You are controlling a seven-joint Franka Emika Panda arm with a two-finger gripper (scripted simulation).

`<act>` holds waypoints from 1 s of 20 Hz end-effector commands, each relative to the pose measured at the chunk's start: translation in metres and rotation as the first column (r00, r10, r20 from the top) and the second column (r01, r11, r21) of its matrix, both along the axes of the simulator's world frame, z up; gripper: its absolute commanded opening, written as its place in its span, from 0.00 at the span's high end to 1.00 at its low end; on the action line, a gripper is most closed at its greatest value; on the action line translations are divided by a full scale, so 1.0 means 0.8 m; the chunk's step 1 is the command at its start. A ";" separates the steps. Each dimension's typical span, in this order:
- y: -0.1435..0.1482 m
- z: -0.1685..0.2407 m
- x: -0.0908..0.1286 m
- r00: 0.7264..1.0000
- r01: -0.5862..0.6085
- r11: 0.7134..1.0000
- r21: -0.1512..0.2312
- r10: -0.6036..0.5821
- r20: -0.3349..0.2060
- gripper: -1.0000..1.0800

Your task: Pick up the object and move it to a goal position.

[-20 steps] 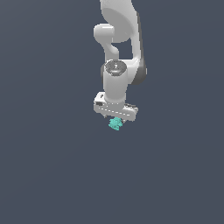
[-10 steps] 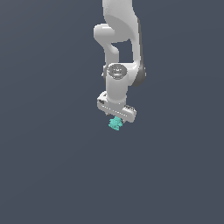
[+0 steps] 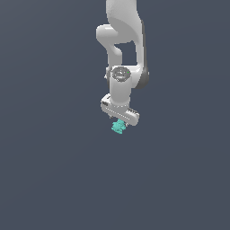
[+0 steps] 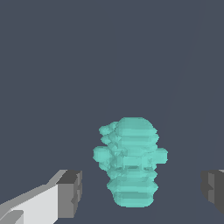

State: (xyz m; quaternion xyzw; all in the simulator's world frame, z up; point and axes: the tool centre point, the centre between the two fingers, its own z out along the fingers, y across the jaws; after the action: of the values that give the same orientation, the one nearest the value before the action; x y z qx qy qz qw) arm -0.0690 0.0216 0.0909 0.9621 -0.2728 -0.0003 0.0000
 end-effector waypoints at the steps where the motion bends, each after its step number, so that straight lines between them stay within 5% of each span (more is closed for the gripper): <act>1: 0.000 -0.001 0.000 1.000 0.000 1.000 0.000 0.000 0.000 0.04; 17: 0.000 -0.063 -0.001 1.000 0.005 1.000 0.000 -0.005 0.001 0.04; 18: 0.000 -0.063 -0.001 1.000 0.005 1.000 0.000 -0.005 0.001 1.00; 20: 0.000 -0.063 -0.001 1.000 0.005 1.000 0.000 -0.005 0.001 1.00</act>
State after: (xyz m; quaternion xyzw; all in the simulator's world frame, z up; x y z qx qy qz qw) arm -0.0676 0.0212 0.0485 0.9612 -0.2759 0.0042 -0.0018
